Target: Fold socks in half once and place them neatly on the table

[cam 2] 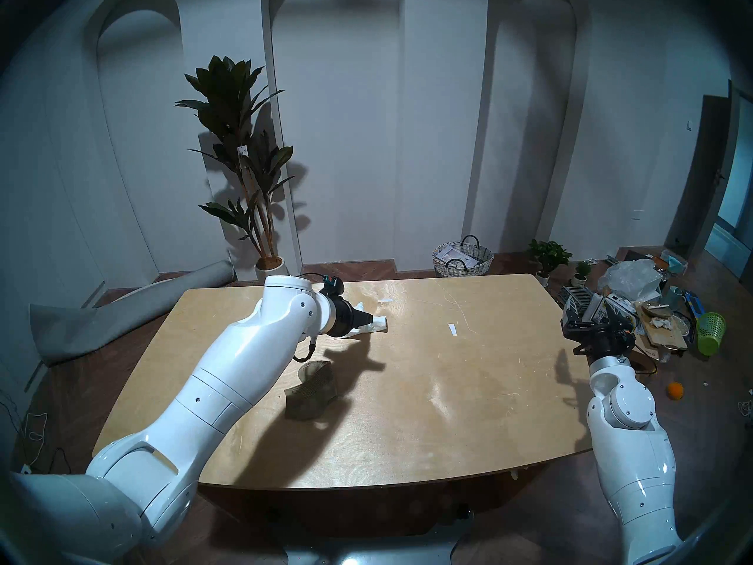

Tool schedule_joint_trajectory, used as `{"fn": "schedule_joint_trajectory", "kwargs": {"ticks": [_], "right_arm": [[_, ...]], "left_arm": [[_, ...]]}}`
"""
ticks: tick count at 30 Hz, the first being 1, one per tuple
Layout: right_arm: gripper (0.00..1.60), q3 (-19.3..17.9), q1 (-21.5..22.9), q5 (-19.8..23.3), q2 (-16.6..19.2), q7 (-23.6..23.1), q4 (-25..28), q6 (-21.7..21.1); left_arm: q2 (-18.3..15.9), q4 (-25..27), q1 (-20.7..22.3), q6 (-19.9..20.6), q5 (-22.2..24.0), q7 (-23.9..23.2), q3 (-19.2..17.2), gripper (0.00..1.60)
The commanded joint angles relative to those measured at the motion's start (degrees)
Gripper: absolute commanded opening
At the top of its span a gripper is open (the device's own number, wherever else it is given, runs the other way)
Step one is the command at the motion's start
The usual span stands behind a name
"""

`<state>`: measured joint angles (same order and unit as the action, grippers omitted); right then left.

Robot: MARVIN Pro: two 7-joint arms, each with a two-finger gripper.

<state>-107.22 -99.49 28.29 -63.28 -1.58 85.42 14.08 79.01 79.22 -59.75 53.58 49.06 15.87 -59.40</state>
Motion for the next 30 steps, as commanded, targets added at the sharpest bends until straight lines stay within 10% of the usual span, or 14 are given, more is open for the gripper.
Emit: {"fn": "schedule_joint_trajectory", "kwargs": {"ticks": [1,10,15,17,30], "right_arm": [[1.6,-0.9,0.2,0.0,0.0,0.2,1.1,1.5],[1.6,-2.1,-0.6,0.6,0.0,0.5,0.3,2.2],[1.6,-2.7,-0.9,1.1,0.1,0.4,-0.2,2.5],[1.6,-2.9,-1.0,1.1,0.1,0.3,-0.5,2.7],[1.6,-3.0,-1.5,2.2,0.2,-1.3,-1.0,2.4]], "left_arm": [[1.9,-2.0,4.6,-0.9,-1.2,-0.3,1.2,0.11],[3.2,-6.5,7.0,-1.6,-2.9,-0.8,3.3,0.35],[3.8,-7.6,7.7,-1.9,-3.4,-1.1,4.1,1.47],[3.9,-7.8,8.0,-2.0,-3.4,-1.7,4.5,1.6],[4.2,-1.3,6.4,-6.1,-3.2,-3.1,3.1,1.6]]}}
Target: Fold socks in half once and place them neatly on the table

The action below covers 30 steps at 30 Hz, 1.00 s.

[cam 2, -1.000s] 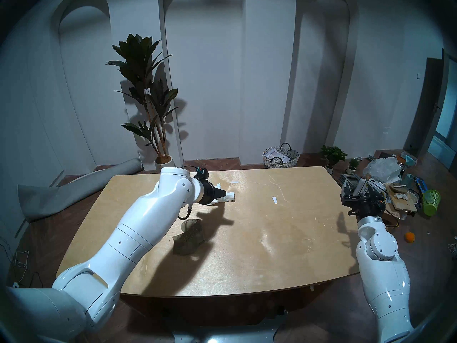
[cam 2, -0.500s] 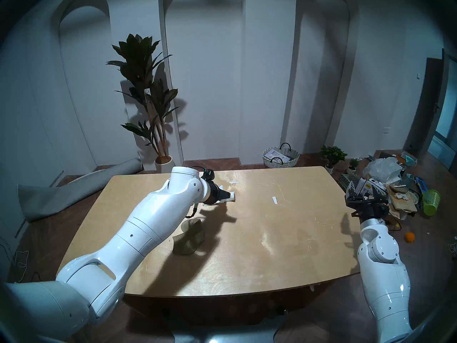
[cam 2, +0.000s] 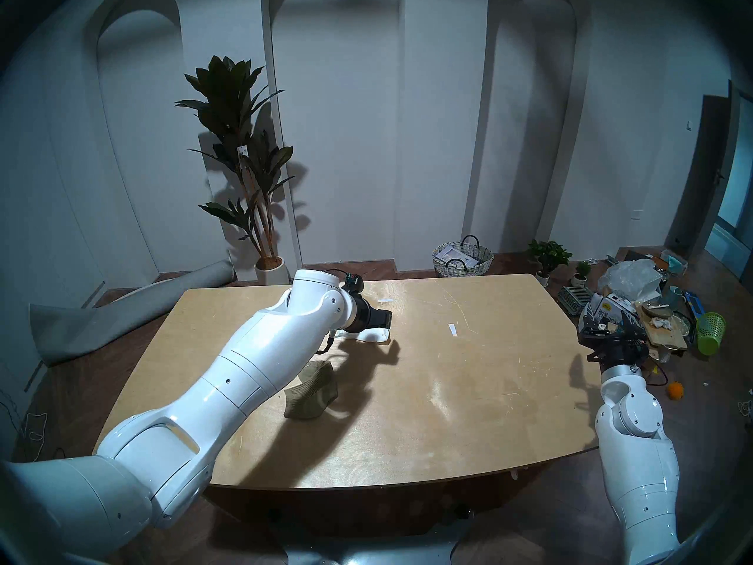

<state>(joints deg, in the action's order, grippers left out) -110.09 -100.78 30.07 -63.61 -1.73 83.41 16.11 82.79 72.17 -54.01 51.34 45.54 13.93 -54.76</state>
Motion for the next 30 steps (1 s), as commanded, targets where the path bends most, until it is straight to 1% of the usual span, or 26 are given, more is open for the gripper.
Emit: {"fn": "schedule_joint_trajectory", "kwargs": {"ticks": [1,3,4,5,8,9,10,11,12,14,17,23,26,27,28,29,30], "right_arm": [[1.6,0.1,-0.4,0.3,0.5,-1.5,1.4,0.5],[1.6,1.1,-0.6,-0.2,0.2,-2.0,2.3,0.9],[1.6,1.7,-0.6,-0.9,0.1,-2.4,2.9,1.6],[1.6,2.2,-0.6,-1.3,0.0,-2.5,3.4,1.9],[1.6,4.1,-0.1,-3.0,0.2,-3.0,5.6,3.2],[1.6,4.8,0.1,-3.7,0.4,-3.2,6.3,3.6],[1.6,5.6,0.4,-4.5,0.5,-3.4,7.0,3.9],[1.6,6.3,0.6,-5.2,0.5,-3.4,7.6,4.1],[1.6,7.0,0.9,-5.8,0.5,-3.6,8.0,4.2],[1.6,8.7,1.5,-6.8,0.1,-3.8,8.9,4.3],[1.6,10.6,2.4,-8.0,-0.2,-3.9,9.6,4.2],[1.6,14.7,4.9,-11.0,-0.4,-3.9,10.3,3.9],[1.6,17.0,6.5,-13.0,-0.9,-3.4,9.7,3.1],[1.6,17.0,6.5,-13.0,-0.9,-3.4,9.7,3.1],[1.6,18.6,7.8,-14.3,-1.4,-3.2,9.3,2.5],[1.6,19.4,8.5,-14.7,-1.8,-3.0,9.1,2.1],[1.6,19.4,8.5,-14.7,-1.8,-3.0,9.1,2.1]], "left_arm": [[0.3,6.5,0.2,-5.2,0.5,-1.3,-2.2,1.6],[-0.7,8.2,-0.2,-7.2,-0.6,-2.3,-2.6,1.6],[-1.1,8.6,0.0,-7.7,-1.8,-1.5,-2.6,1.6],[-2.4,9.7,0.0,-9.0,-3.6,-0.9,-1.0,1.6],[-4.3,12.3,-1.3,-11.7,-5.9,0.1,-0.2,1.6],[-4.9,13.7,-2.3,-12.5,-6.2,0.2,-0.6,1.6],[-5.1,13.4,-2.4,-13.2,-6.5,0.5,-1.1,1.6],[-6.1,15.3,-3.4,-14.0,-7.1,1.0,-1.2,1.6],[-6.7,15.3,-3.5,-14.5,-7.9,1.7,-1.2,1.6],[-8.3,17.2,-5.3,-16.3,-9.3,3.2,-1.7,1.6],[-10.4,18.5,-7.2,-18.6,-11.7,5.5,-2.1,1.6],[-14.8,21.7,-11.3,-23.2,-15.6,10.1,-4.4,1.6],[-16.8,23.2,-13.3,-25.1,-16.4,11.4,-6.0,1.6],[-16.8,23.2,-13.3,-25.1,-16.4,11.4,-6.0,1.6],[-18.0,24.2,-15.0,-26.6,-16.4,11.7,-7.3,1.6],[-18.8,24.5,-15.7,-27.2,-16.8,12.1,-7.7,1.6],[-18.8,24.5,-15.7,-27.2,-16.8,12.1,-7.7,1.6]]}}
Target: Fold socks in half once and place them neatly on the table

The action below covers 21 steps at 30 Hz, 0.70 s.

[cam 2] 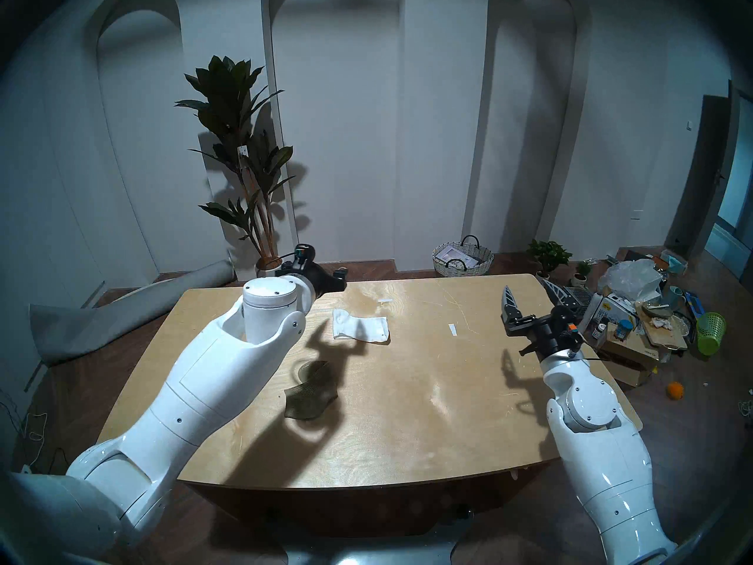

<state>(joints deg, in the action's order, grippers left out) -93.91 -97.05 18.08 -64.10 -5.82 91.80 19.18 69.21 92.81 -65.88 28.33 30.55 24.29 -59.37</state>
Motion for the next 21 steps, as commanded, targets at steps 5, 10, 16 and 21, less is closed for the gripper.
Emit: {"fn": "schedule_joint_trajectory", "kwargs": {"ticks": [5,10,16,21], "right_arm": [[1.6,7.0,7.9,-4.8,-3.7,3.3,0.0,-4.5],[1.6,8.8,10.1,-5.7,-5.3,5.8,-0.9,-9.3],[1.6,9.4,11.9,-6.0,-6.7,8.5,-1.4,-14.2],[1.6,9.9,12.5,-6.6,-6.9,10.6,-1.0,-19.0]], "left_arm": [[-9.1,5.7,-8.4,-7.7,-2.1,1.8,-6.0,1.6],[-11.6,7.3,-11.8,-10.6,-1.8,0.9,-7.8,1.6],[-14.3,9.2,-15.9,-14.8,-1.5,-0.4,-9.7,1.6],[-16.6,11.9,-20.7,-20.4,0.6,-3.8,-13.5,1.6]]}}
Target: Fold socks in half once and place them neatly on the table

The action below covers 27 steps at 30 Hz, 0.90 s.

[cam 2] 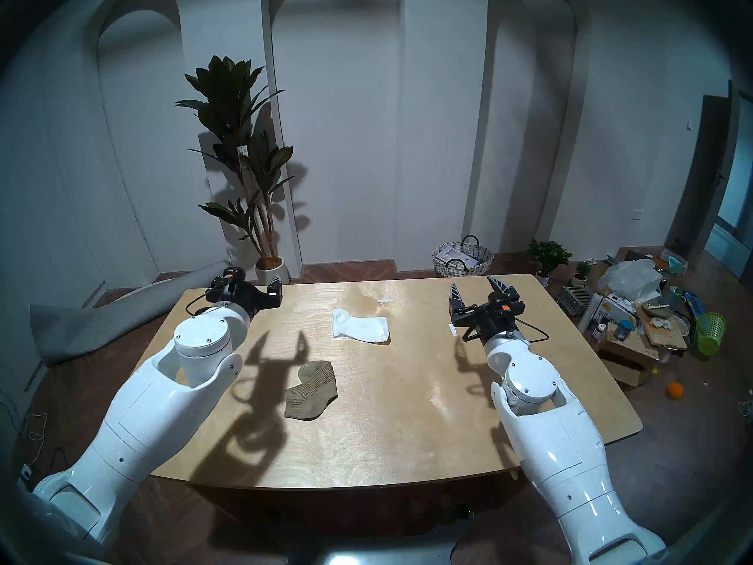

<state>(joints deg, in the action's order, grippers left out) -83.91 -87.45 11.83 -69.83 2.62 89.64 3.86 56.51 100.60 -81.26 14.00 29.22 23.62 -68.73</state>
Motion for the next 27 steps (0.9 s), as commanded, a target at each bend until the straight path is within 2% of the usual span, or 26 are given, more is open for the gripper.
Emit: {"fn": "schedule_joint_trajectory", "kwargs": {"ticks": [1,5,6,11,14,16,17,18,21,24,25,26,27], "right_arm": [[1.6,-0.1,2.9,-0.4,-1.2,2.4,1.2,-4.3],[1.6,0.4,2.9,-1.1,-1.2,3.5,1.7,-7.9],[1.6,0.5,2.8,-0.9,-1.1,3.3,1.9,-8.5],[1.6,0.8,1.7,-0.6,-0.7,2.9,3.8,-12.1],[1.6,0.9,0.8,-0.3,-0.2,2.3,5.7,-14.4],[1.6,0.8,0.6,-0.1,-0.1,2.3,6.2,-15.0],[1.6,0.4,0.3,0.9,-0.1,1.7,7.4,-16.7],[1.6,0.2,0.1,1.7,0.1,0.8,8.2,-17.2],[1.6,-0.1,-0.6,3.2,1.2,-1.8,9.7,-18.2],[1.6,-0.2,-1.0,3.8,1.7,-3.1,9.8,-18.0],[1.6,-0.3,-1.1,4.4,2.0,-4.7,9.1,-16.3],[1.6,-0.1,-1.2,3.7,2.4,-5.0,8.9,-14.7],[1.6,-0.2,-1.3,3.9,2.4,-5.4,9.1,-14.9]], "left_arm": [[-4.2,4.6,-6.0,-6.6,2.3,-3.8,-4.8,1.6],[-6.2,5.5,-9.3,-11.0,4.7,-7.6,-7.4,1.6],[-6.6,5.6,-10.0,-10.9,5.1,-8.6,-7.9,1.6],[-7.6,5.6,-13.8,-15.5,8.4,-13.9,-11.3,1.6],[-7.5,4.7,-15.7,-18.9,9.7,-17.8,-13.3,1.6],[-7.3,4.4,-16.0,-19.5,9.9,-18.6,-13.7,1.6],[-6.0,3.3,-16.3,-21.8,10.4,-21.1,-14.8,1.6],[-5.0,2.7,-16.1,-21.8,9.9,-20.9,-15.2,1.6],[-2.5,0.0,-14.6,-25.2,9.8,-22.4,-15.1,1.6],[-1.3,-1.7,-13.3,-27.1,9.4,-23.0,-14.5,1.6],[0.0,-3.1,-12.1,-28.2,9.7,-23.4,-14.1,1.6],[-0.3,-3.8,-11.6,-29.4,9.7,-23.7,-13.6,1.6],[-0.2,-4.4,-11.2,-30.5,9.8,-23.8,-13.2,1.6]]}}
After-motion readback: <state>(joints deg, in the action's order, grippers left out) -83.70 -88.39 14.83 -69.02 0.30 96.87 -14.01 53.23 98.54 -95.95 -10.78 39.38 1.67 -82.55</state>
